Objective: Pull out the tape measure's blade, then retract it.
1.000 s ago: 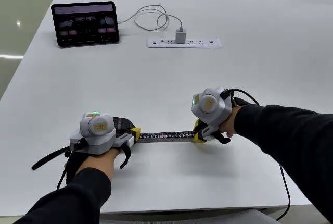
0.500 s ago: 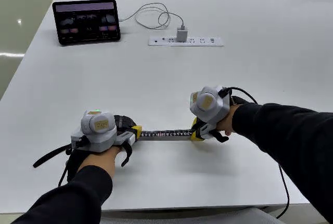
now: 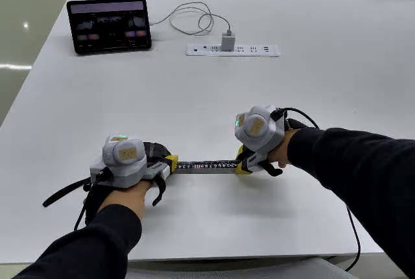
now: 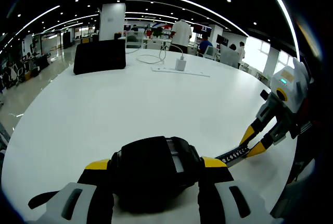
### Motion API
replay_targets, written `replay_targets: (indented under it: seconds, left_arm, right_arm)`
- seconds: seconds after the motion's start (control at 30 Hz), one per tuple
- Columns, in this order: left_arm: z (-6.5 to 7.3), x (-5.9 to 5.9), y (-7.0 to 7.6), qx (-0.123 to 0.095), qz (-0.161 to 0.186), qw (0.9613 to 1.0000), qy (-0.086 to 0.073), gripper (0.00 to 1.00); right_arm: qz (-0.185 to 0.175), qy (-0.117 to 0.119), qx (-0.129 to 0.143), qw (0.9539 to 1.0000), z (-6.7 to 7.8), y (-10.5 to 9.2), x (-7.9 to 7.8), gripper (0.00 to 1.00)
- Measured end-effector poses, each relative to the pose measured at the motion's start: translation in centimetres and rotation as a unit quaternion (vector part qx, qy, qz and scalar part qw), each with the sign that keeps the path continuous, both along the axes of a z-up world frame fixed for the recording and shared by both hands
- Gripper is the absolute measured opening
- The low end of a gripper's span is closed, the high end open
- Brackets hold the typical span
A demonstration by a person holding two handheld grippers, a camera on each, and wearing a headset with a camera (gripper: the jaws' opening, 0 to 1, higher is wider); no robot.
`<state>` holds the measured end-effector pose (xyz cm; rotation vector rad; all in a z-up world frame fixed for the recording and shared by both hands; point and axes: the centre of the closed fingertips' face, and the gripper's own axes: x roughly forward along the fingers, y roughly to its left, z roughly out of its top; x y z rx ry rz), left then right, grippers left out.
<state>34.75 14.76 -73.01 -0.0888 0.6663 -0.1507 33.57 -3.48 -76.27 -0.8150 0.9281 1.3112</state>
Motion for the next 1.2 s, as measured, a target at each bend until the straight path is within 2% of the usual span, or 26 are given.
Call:
replay_targets:
  seconds: [1.0,1.2]
  left_arm:
    - [0.1,0.0,0.0,0.000,0.000,1.0000,0.000,0.62]
    - [0.0,0.0,0.0,0.000,0.001,1.0000,0.000,0.62]
  right_arm:
    - [0.004,0.001,0.015,0.9999,0.0,1.9,-0.2,0.11]
    - [0.014,0.000,0.018,0.9997,0.1,2.2,-0.3,0.11]
